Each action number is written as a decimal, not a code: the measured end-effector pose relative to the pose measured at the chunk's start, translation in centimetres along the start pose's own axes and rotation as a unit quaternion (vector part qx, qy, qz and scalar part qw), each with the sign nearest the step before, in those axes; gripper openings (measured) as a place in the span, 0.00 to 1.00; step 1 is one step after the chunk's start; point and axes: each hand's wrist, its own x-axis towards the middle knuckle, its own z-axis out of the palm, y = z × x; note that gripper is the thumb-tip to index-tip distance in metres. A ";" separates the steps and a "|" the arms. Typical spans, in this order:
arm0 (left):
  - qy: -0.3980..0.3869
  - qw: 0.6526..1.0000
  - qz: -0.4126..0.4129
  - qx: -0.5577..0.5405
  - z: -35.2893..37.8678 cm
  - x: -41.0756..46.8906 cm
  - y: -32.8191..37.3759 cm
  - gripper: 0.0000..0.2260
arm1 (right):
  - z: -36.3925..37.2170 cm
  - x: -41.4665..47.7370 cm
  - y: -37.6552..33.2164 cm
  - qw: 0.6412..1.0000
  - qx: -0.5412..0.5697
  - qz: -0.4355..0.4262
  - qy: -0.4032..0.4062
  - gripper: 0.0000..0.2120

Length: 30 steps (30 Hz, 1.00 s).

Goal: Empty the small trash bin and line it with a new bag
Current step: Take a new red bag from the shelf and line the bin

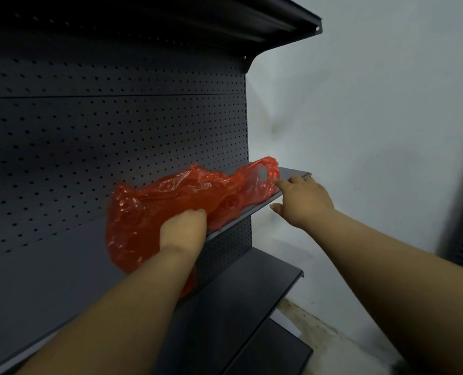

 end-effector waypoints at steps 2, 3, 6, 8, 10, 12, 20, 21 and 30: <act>0.022 0.999 0.045 0.012 -0.6 -0.6 1.2 0.14 | -0.1 -0.2 0.3 1.000 0.001 -0.006 0.008 0.29; 0.033 0.997 0.070 0.019 -0.9 -0.8 1.9 0.14 | -0.3 -0.4 0.5 1.000 0.003 -0.007 0.011 0.30; 0.057 0.988 0.140 0.032 -1.8 -1.4 4.0 0.14 | -0.9 -1.0 1.6 1.000 0.008 0.000 0.017 0.31; 0.068 0.981 0.178 0.032 -2.3 -1.8 5.4 0.15 | -1.4 -1.7 2.6 1.000 0.004 0.005 0.030 0.31; 0.078 0.973 0.216 0.030 -2.8 -2.2 7.0 0.16 | -2.0 -2.6 4.0 0.999 -0.007 0.016 0.044 0.30; 0.091 0.964 0.248 0.025 -3.1 -2.6 8.6 0.17 | -2.5 -3.7 5.9 0.998 -0.026 0.032 0.036 0.29; 0.084 0.922 0.374 -0.052 -1.7 -5.3 16.6 0.18 | -2.5 -11.3 15.6 0.982 -0.108 0.142 -0.064 0.24; 0.083 0.912 0.396 -0.065 -1.4 -5.9 17.7 0.18 | -2.1 -12.5 16.9 0.978 -0.116 0.156 -0.073 0.23; -0.218 0.853 0.176 -0.440 6.5 -12.6 27.6 0.16 | 4.1 -22.8 26.6 0.936 -0.128 0.277 -0.175 0.26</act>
